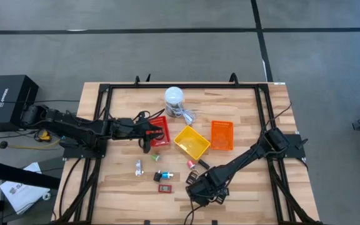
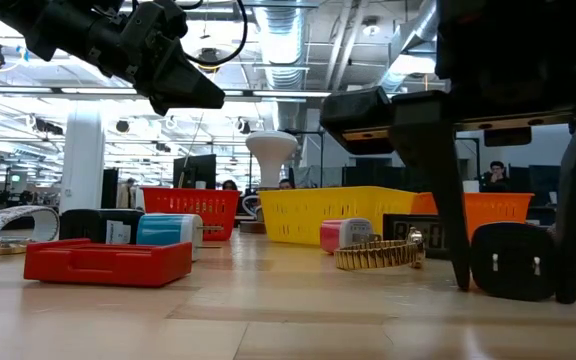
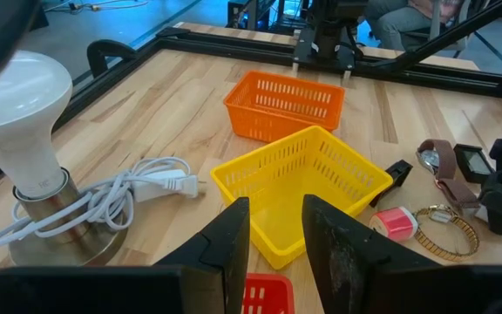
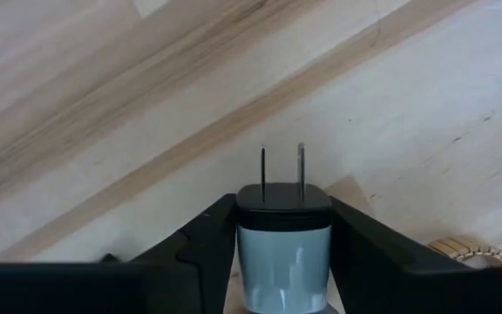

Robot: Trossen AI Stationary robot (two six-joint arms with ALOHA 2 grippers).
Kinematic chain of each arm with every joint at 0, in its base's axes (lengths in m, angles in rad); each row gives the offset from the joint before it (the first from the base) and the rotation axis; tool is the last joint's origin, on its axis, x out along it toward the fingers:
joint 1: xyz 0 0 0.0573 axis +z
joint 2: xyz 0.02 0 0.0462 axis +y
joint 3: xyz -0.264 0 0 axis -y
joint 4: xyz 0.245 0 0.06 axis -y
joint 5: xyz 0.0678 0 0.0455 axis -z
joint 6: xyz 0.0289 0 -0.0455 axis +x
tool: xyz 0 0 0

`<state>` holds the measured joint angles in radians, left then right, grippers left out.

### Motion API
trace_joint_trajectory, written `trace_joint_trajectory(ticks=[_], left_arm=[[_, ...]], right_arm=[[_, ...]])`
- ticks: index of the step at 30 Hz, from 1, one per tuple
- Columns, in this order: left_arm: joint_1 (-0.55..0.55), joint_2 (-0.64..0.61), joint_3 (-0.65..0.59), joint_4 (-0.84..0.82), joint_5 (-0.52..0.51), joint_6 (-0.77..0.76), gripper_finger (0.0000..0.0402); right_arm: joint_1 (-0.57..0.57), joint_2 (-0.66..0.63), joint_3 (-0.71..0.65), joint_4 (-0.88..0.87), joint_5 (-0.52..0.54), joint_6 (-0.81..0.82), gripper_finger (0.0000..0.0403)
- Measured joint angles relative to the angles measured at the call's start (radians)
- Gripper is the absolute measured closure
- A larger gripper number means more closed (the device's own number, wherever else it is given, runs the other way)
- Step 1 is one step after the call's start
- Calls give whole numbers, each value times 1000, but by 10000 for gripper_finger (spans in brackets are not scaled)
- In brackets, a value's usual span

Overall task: Pick & Place Office items
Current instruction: Put the white charger adapter into the yellow basket

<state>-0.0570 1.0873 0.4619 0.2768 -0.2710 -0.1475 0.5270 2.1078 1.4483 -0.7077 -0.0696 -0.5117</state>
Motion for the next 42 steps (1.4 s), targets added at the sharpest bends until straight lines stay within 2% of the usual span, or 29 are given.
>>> trace_joint_trajectory(ticks=[6,13,23,34,42], left_arm=[[0,0,0,0,0,0,300],[0,0,0,0,0,0,300],[0,0,0,0,0,0,300],[0,0,0,1,0,0,300],[0,0,0,1,0,0,300]], right_arm=[[0,1,-2,9,0,0,262],[-2,-1,9,-7,5,31,260],[-67,5,181,-259,26,53,263],[-241,2,345,-576,157,52,266],[-404,0,348,-588,154,-2,269]])
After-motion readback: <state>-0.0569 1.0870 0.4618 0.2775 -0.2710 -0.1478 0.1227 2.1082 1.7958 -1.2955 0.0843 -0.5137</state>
